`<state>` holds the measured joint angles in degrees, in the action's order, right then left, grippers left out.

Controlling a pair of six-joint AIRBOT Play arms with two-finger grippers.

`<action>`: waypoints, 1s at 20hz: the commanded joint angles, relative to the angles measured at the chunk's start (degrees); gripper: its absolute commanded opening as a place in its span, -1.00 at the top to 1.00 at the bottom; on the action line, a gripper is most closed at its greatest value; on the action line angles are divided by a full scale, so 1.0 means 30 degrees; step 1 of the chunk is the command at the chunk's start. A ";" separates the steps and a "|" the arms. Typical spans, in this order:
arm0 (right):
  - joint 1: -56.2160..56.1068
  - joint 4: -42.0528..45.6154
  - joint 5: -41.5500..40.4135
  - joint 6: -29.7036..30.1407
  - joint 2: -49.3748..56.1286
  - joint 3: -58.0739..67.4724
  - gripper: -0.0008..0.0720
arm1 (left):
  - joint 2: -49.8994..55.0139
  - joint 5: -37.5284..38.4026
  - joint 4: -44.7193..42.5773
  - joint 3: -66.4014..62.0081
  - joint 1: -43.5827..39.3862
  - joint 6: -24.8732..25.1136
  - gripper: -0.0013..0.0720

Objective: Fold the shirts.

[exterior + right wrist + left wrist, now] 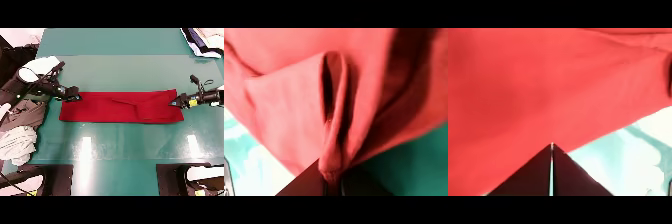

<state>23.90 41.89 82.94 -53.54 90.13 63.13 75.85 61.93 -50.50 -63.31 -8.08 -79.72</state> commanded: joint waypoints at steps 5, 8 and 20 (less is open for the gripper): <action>-0.3825 -0.0087 0.0670 -0.4867 -0.3446 0.4736 0.94 | 0.4007 -0.3177 0.0991 -0.3213 -0.5005 -0.0444 0.91; -0.6135 -0.0036 0.1377 -0.6368 -0.3526 0.7817 0.94 | 0.7446 -0.2914 0.0984 -0.6572 -0.6630 -0.0452 0.91; -1.1183 0.0124 0.2120 -0.8852 -0.0852 1.5198 0.94 | 1.1256 -0.0903 -0.0124 -1.0069 -0.6951 -0.1435 0.91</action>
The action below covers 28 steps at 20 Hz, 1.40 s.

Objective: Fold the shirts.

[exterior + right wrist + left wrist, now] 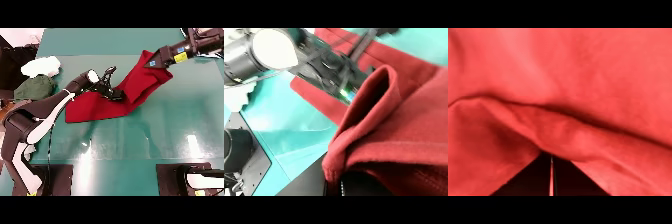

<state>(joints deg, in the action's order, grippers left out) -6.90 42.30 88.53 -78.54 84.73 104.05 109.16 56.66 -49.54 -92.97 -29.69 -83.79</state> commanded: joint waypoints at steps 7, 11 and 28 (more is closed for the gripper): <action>-0.3585 -0.0022 0.0328 -0.0743 0.3687 0.3942 0.94 | -0.1362 0.5472 -0.2412 -0.2346 0.3228 0.0430 0.91; -0.5603 -0.0022 -0.0729 -0.0656 0.4918 0.3832 0.94 | -0.5209 0.6717 -0.5209 -0.2346 0.6062 0.0597 0.91; -1.0214 0.2557 -0.8437 0.3825 0.5646 -0.0546 -0.44 | -1.1344 0.9471 -0.7912 -0.2193 1.0885 0.0721 0.91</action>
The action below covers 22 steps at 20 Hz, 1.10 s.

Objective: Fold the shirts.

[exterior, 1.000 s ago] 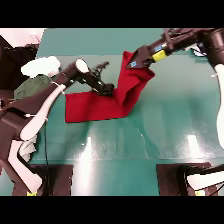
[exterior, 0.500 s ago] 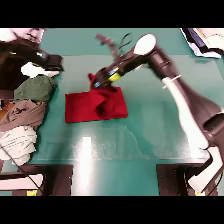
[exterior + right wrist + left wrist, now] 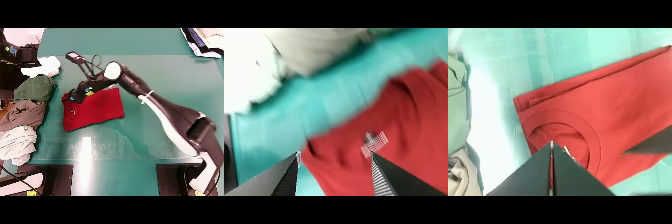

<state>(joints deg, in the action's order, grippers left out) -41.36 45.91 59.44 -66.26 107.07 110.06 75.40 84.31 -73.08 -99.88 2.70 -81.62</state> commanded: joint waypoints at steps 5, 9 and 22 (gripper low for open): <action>0.6462 0.1078 0.2266 -0.0984 -0.4707 -0.8684 -0.45 | 0.0102 -0.0051 0.0321 0.0423 0.0087 0.0000 0.91; 0.9296 0.1005 0.2426 -0.1268 -0.4816 -1.1766 -0.92 | 0.0102 -0.0794 0.1435 0.1282 0.0087 0.0000 0.90; 0.6200 -0.5654 0.1785 -0.0248 0.1384 -0.8080 -0.52 | 0.0102 -0.1246 0.2084 0.2047 0.0087 0.0007 0.91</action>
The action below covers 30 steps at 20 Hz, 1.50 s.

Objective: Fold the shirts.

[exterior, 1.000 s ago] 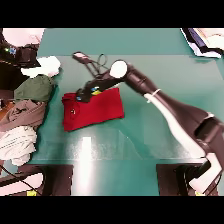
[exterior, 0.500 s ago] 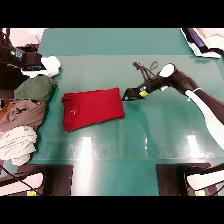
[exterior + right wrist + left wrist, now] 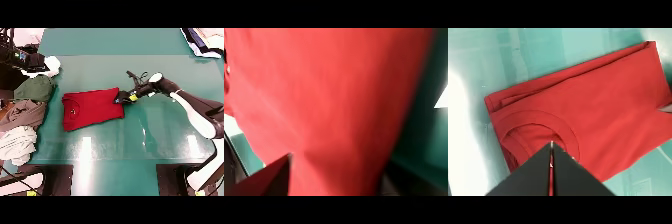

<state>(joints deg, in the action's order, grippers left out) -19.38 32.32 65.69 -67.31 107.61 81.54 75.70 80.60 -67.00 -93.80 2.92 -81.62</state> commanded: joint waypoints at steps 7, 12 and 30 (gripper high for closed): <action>-0.2091 -0.1399 -0.0175 0.1668 0.1486 0.2441 0.93 | 0.0000 0.0087 0.0051 0.0022 0.0015 0.0233 0.91; 0.0080 0.0933 -0.0029 0.0240 -0.1749 0.1836 0.94 | 0.0000 0.0729 0.0029 0.0022 0.0015 0.0364 0.91; 2.7511 0.3337 -0.6309 -0.0277 -1.6247 -1.3908 0.94 | 0.0000 0.0801 0.1107 0.0022 -0.0022 -0.0372 0.91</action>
<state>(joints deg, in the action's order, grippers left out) 52.99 42.15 48.25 -68.18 61.52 43.44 75.70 83.11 -65.28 -93.73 2.92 -82.41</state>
